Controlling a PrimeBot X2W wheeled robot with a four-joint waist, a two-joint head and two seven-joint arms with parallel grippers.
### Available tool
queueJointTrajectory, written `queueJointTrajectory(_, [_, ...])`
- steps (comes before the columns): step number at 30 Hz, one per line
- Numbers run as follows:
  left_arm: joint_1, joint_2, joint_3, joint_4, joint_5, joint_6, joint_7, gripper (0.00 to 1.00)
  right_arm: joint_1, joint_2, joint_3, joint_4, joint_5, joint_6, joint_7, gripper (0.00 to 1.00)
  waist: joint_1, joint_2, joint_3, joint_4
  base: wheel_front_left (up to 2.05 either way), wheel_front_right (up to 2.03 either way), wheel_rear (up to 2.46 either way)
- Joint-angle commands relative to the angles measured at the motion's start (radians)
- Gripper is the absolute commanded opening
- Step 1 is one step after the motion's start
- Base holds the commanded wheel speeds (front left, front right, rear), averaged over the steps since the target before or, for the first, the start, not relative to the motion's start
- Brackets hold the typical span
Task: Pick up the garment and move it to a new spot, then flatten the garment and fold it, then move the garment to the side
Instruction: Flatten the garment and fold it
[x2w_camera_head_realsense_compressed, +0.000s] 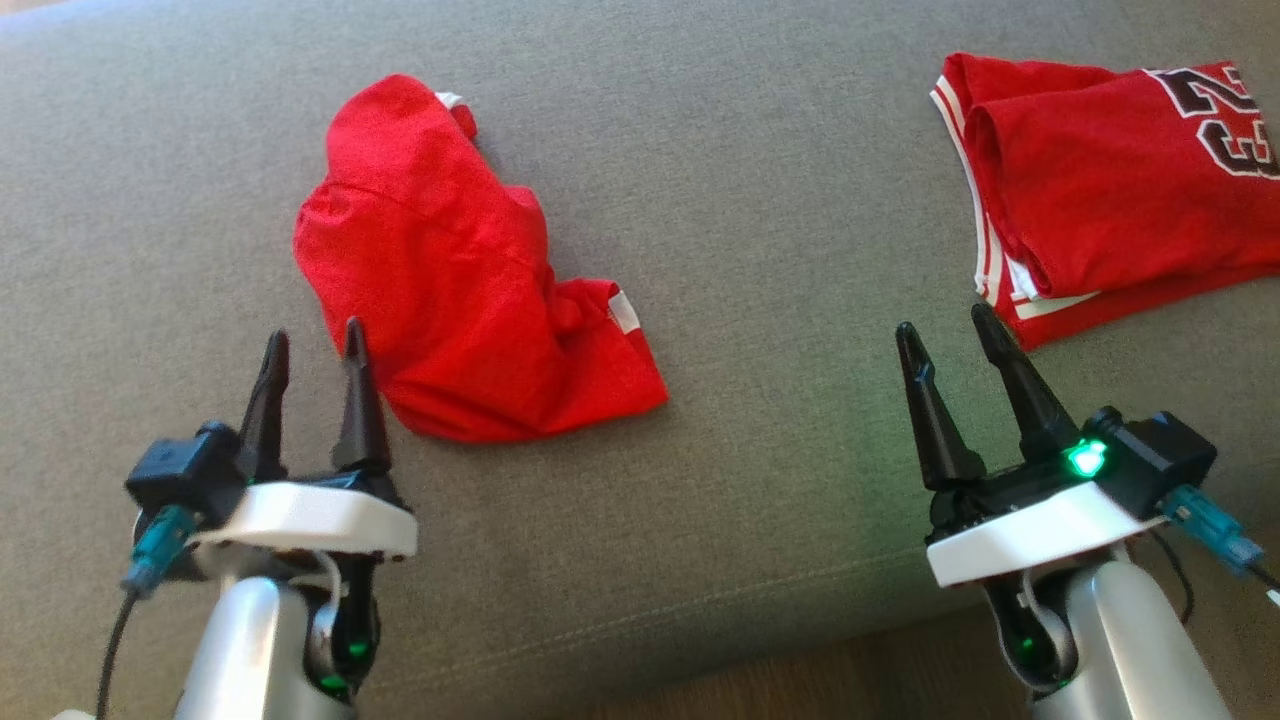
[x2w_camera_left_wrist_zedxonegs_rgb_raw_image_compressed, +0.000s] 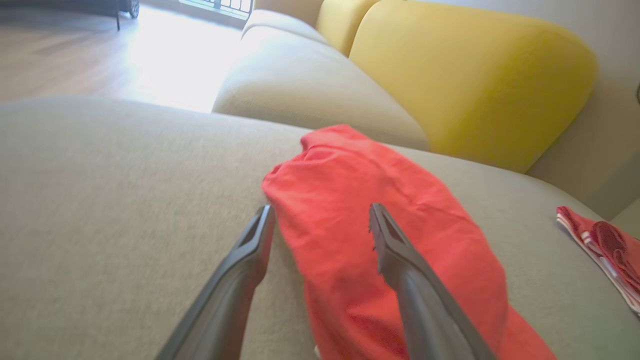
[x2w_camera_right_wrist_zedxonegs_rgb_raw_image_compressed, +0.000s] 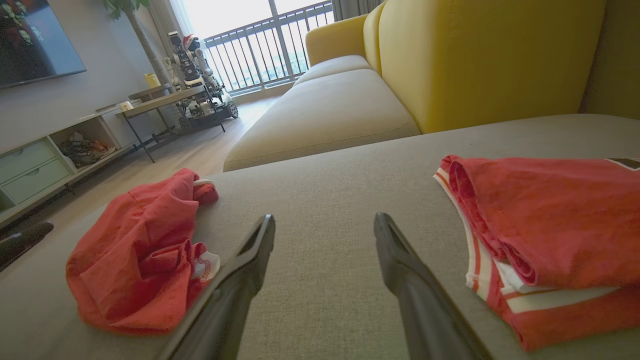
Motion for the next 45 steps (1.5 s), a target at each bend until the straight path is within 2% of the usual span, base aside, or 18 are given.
queueJointTrajectory(1, [-0.002, 0.009, 0.015, -0.051, 0.017, 0.003, -0.005, 1.0, -0.018, -0.002, 0.029, -0.032, -0.009, 0.0, -0.009, 1.0, 0.0, 0.0, -0.004, 0.005, 0.0, 0.0, 0.0])
queueJointTrajectory(5, [-0.004, 0.009, -0.028, -0.127, 0.084, 0.006, -0.005, 1.0, -0.019, -0.002, 0.084, 0.0, -0.014, 0.0, -0.009, 1.0, 0.0, 0.0, -0.014, 0.02, 0.0, 0.0, 0.0])
queueJointTrajectory(8, [0.003, 0.009, -0.056, -0.173, 0.147, 0.017, -0.005, 1.0, -0.035, -0.002, 0.166, 0.047, -0.011, 0.0, -0.009, 1.0, 0.0, 0.0, -0.021, 0.041, 0.0, 0.0, 0.0])
queueJointTrajectory(14, [0.033, 0.009, -0.108, -0.228, 0.197, 0.044, -0.005, 1.0, -0.113, -0.002, 0.279, 0.185, -0.004, 0.0, -0.009, 1.0, 0.0, 0.0, -0.035, 0.132, 0.0, 0.0, 0.0])
queueJointTrajectory(20, [0.064, 0.009, -0.132, -0.229, 0.19, 0.067, -0.005, 1.0, -0.22, -0.002, 0.329, 0.405, 0.006, 0.0, -0.009, 1.0, 0.0, 0.0, -0.054, 0.228, 0.0, 0.0, 0.0])
queueJointTrajectory(24, [0.083, 0.009, -0.137, -0.223, 0.178, 0.082, -0.005, 1.0, -0.282, -0.002, 0.379, 0.579, 0.039, 0.0, -0.009, 1.0, 0.0, 0.0, -0.063, 0.255, 0.0, 0.0, 0.0])
queueJointTrajectory(25, [0.085, 0.009, -0.138, -0.223, 0.176, 0.084, -0.005, 1.0, -0.3, -0.002, 0.388, 0.609, 0.046, 0.0, -0.009, 0.69, 0.0, 0.0, -0.063, 0.257, 0.0, 0.0, 0.0])
queueJointTrajectory(26, [0.086, 0.009, -0.138, -0.223, 0.174, 0.087, -0.005, 1.0, -0.315, -0.002, 0.393, 0.632, 0.05, 0.0, -0.009, 0.06, 0.0, 0.0, -0.063, 0.257, 0.0, 0.0, 0.0])
queueJointTrajectory(27, [0.087, 0.009, -0.137, -0.223, 0.172, 0.09, -0.005, 1.0, -0.328, -0.002, 0.4, 0.656, 0.055, 0.0, -0.009, 0.0, 0.0, 0.0, -0.063, 0.255, 0.0, 0.0, 0.0])
queueJointTrajectory(31, [0.088, 0.009, -0.127, -0.22, 0.175, 0.089, -0.005, 1.0, -0.368, -0.002, 0.387, 0.706, 0.062, 0.0, -0.009, 0.0, 0.0, 0.0, -0.065, 0.225, 0.0, 0.0, 0.0])
queueJointTrajectory(35, [0.087, 0.009, -0.113, -0.218, 0.183, 0.084, -0.005, 1.0, -0.409, -0.002, 0.25, 0.718, -0.028, 0.0, -0.009, 0.0, 0.0, 0.0, -0.071, 0.183, 0.0, 0.0, 0.0])
queueJointTrajectory(36, [0.087, 0.009, -0.113, -0.218, 0.183, 0.084, -0.005, 1.0, -0.409, -0.002, 0.25, 0.718, -0.028, 0.0, -0.009, 0.0, 0.0, 0.0, -0.071, 0.183, 0.0, 0.0, 0.0])
queueJointTrajectory(40, [0.089, 0.009, -0.111, -0.214, 0.19, 0.072, -0.005, 1.0, -0.425, -0.002, -0.025, 0.641, -0.266, 0.0, -0.009, 0.0, 0.0, 0.0, -0.084, 0.148, 0.0, 0.0, 0.0])
queueJointTrajectory(42, [0.086, 0.009, -0.116, -0.212, 0.192, 0.07, -0.005, 1.0, -0.408, -0.002, -0.123, 0.625, -0.325, 0.0, -0.009, 0.0, 0.0, 0.0, -0.09, 0.141, 0.0, 0.0, 0.0])
queueJointTrajectory(43, [0.084, 0.009, -0.119, -0.211, 0.192, 0.07, -0.005, 1.0, -0.405, -0.002, -0.152, 0.628, -0.344, 0.0, -0.009, 0.29, 0.0, 0.0, -0.091, 0.141, 0.0, 0.0, 0.0])
queueJointTrajectory(44, [0.082, 0.009, -0.122, -0.21, 0.191, 0.07, -0.005, 1.0, -0.405, -0.002, -0.17, 0.633, -0.364, 0.0, -0.009, 1.0, 0.0, 0.0, -0.091, 0.141, 0.0, 0.0, 0.0])
queueJointTrajectory(45, [0.079, 0.009, -0.126, -0.21, 0.191, 0.07, -0.005, 1.0, -0.409, -0.002, -0.178, 0.63, -0.368, 0.0, -0.009, 1.0, 0.0, 0.0, -0.09, 0.143, 0.0, 0.0, 0.0])
